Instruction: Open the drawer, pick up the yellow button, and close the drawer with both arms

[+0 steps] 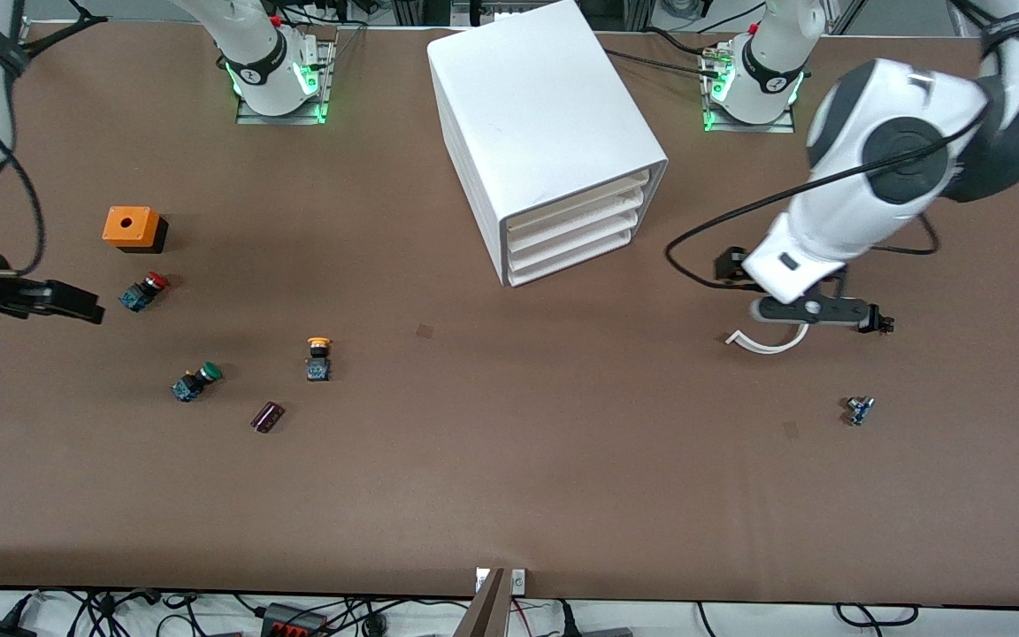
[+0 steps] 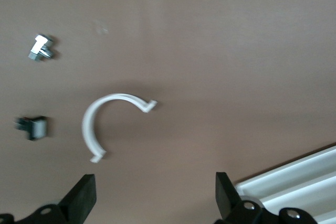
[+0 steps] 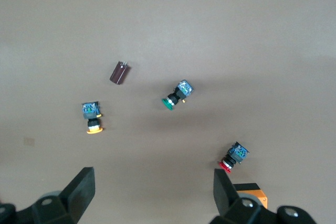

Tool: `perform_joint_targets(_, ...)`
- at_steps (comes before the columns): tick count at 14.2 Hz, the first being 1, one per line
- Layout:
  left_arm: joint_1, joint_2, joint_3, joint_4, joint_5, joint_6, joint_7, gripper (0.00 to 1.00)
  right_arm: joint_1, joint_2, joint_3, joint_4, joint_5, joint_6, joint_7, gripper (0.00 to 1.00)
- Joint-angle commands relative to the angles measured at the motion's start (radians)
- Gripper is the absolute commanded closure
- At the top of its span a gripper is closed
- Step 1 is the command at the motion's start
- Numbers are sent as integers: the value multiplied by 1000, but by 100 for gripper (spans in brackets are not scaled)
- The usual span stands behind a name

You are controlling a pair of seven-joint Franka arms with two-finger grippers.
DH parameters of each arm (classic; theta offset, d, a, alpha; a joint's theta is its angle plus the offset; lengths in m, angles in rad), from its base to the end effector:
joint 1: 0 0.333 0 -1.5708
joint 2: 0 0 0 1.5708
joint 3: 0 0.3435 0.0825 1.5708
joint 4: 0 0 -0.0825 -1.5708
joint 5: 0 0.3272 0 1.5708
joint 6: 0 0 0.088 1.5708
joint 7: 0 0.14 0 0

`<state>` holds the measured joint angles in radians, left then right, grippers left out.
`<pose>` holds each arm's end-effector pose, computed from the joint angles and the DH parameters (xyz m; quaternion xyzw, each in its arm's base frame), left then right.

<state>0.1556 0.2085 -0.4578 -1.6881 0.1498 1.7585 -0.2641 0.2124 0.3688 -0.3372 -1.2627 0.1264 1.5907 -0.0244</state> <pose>0.5390 -0.1294 0.4852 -0.9973 0.0356 0.0479 0.0417 0.6118 -0.0196 0.5518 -0.9990 0.0422 0.0105 0.0041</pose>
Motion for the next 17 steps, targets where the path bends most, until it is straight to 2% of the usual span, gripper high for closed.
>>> perform_joint_targets(1,22,14,-10,117,77,-132,112,0,-27,-5,-6,20,38,-32,-17,0)
perform_joint_targets(3,38,12,-10,194,80,-218,218,0,-34,-30,0,22,35,-41,-16,0)
perform_joint_targets(5,62,8,-4,247,68,-260,288,0,-68,-51,36,20,21,-37,-5,0)
perform_joint_targets(6,64,-4,22,248,60,-260,354,0,-115,-68,82,17,18,-29,-5,0)
perform_joint_targets(7,46,-32,83,239,1,-257,434,0,-164,-74,142,16,-11,-29,-5,0)
perform_joint_targets(9,-3,-110,204,168,-148,-252,442,0,-221,-102,240,5,-100,-24,0,0)
perform_joint_targets(10,-40,-147,249,130,-173,-251,437,0,-250,-117,291,-10,-128,-24,7,0)
perform_joint_targets(11,-82,-167,295,107,-171,-235,431,0,-263,-129,312,-33,-148,-24,18,0)
perform_joint_targets(12,-94,-190,329,76,-174,-185,425,0,-263,-143,316,-49,-155,-34,27,0)
perform_joint_targets(13,-108,-242,365,12,-174,-66,424,0,-263,-149,316,-61,-157,-35,29,0)
perform_joint_targets(15,-155,-325,384,-129,-171,103,427,0,-266,-160,316,-75,-156,-35,27,0)
perform_joint_targets(17,-169,-325,387,-128,-171,72,422,0,-268,-160,313,-76,-157,-38,8,0)
